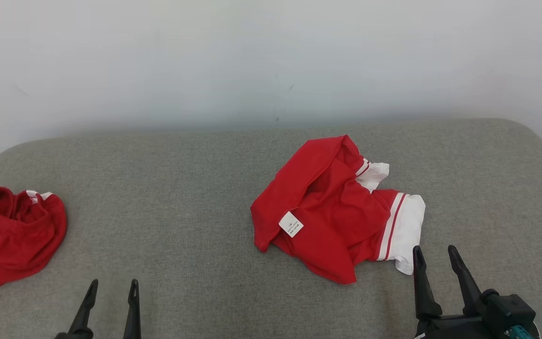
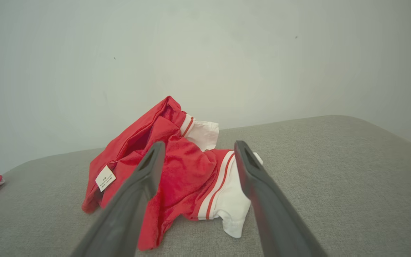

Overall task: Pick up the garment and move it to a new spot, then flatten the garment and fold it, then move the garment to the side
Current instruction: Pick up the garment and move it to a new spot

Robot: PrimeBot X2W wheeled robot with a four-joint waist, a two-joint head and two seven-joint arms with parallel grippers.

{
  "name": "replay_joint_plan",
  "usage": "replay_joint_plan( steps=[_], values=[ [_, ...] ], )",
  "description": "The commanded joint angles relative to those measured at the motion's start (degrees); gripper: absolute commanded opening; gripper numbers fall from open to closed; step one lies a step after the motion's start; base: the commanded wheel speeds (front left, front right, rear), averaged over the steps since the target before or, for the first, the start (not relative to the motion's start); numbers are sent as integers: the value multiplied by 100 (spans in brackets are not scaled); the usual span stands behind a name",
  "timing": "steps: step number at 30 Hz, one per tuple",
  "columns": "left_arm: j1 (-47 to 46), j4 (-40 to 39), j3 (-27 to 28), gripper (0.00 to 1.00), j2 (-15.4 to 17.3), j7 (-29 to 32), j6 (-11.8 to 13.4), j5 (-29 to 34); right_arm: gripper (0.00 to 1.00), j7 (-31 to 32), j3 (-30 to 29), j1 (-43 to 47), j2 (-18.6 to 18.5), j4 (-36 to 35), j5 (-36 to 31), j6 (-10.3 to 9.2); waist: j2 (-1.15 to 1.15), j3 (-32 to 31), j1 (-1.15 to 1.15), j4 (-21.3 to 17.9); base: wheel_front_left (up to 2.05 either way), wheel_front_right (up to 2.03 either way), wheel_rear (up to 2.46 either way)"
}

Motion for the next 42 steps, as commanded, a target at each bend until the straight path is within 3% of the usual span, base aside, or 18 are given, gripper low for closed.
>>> replay_joint_plan(
  steps=[1,42],
  values=[
    [86,48,-5,100,-15,-19,-29,60,100,-2,-15,61,13,15,-43,20,0,2,0,-4,0,0,0],
    [32,248,146,100,-134,-19,-110,325,100,-1,2,128,13,131,-144,20,0,-2,0,-10,0,0,0]
  ],
)
